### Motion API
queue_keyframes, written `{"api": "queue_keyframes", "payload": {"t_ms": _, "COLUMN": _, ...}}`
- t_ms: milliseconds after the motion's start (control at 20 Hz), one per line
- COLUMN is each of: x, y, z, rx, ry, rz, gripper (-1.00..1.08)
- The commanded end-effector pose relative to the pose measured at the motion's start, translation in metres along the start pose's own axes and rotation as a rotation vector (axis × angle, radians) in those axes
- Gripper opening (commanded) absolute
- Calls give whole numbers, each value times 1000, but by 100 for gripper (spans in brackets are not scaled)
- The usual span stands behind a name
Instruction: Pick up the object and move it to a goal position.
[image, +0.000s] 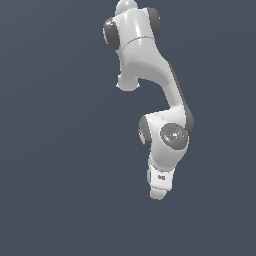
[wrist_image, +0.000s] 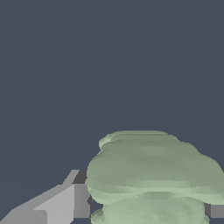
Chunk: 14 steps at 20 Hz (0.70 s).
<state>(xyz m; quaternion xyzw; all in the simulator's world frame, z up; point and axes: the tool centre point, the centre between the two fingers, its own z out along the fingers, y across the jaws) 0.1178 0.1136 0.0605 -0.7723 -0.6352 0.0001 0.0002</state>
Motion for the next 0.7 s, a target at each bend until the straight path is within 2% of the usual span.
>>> {"api": "queue_keyframes", "payload": {"t_ms": 0, "x": 10, "y": 4, "z": -6, "rx": 0, "ry": 0, "rz": 0, "gripper": -100}}
{"api": "queue_keyframes", "payload": {"t_ms": 300, "x": 25, "y": 11, "z": -13, "rx": 0, "ry": 0, "rz": 0, "gripper": -100}}
{"api": "queue_keyframes", "payload": {"t_ms": 650, "x": 30, "y": 14, "z": -16, "rx": 0, "ry": 0, "rz": 0, "gripper": -100}}
